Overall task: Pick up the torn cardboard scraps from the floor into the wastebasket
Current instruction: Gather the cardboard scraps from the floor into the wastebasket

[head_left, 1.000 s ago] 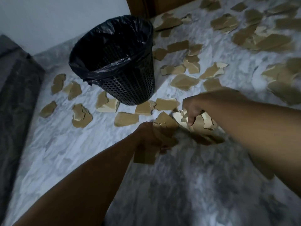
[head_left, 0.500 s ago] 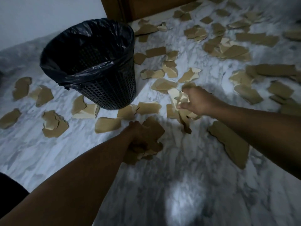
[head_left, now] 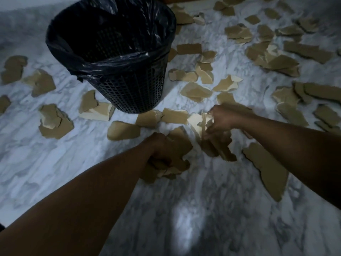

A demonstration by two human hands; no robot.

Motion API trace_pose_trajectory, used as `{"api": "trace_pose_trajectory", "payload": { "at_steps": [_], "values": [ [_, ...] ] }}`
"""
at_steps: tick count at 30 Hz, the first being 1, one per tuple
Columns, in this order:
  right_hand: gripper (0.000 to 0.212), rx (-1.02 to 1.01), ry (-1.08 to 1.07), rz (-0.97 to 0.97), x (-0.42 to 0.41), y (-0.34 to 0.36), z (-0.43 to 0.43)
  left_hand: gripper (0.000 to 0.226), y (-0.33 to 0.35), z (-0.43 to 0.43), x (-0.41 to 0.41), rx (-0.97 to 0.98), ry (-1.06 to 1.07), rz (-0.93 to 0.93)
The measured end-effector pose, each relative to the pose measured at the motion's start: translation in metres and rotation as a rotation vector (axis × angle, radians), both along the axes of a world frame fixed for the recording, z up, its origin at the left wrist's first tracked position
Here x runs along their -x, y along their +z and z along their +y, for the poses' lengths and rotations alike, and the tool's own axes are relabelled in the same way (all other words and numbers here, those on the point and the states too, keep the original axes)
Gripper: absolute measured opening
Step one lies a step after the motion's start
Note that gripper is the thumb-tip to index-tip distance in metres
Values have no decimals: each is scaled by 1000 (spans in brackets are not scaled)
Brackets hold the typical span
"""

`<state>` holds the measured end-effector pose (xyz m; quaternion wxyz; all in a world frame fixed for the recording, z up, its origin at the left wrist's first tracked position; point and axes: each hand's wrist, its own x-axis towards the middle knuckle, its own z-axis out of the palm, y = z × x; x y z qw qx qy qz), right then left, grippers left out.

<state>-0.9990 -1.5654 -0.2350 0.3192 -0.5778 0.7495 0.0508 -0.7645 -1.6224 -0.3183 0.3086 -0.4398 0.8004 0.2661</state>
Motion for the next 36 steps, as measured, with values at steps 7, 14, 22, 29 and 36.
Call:
{"api": "trace_pose_trajectory", "payload": {
  "at_steps": [7, 14, 22, 29, 36],
  "values": [
    [50, 72, 234, 192, 6, -48, -22, 111, 46, 1, -16, 171, -39, -7],
    [43, -42, 159, 118, 2, -56, -29, 107, 46, -42, -86, 404, 122, -58],
    [35, -32, 200, -6, -7, -48, -41, 145, 38, -53, -102, 155, 318, -21],
    [82, 134, 91, -145, -35, -48, -75, 112, 46, -49, -100, 139, 248, -36],
    [75, -31, 121, 77, -66, -55, -98, 101, 37, -56, -103, 118, 185, -58]
  ]
}}
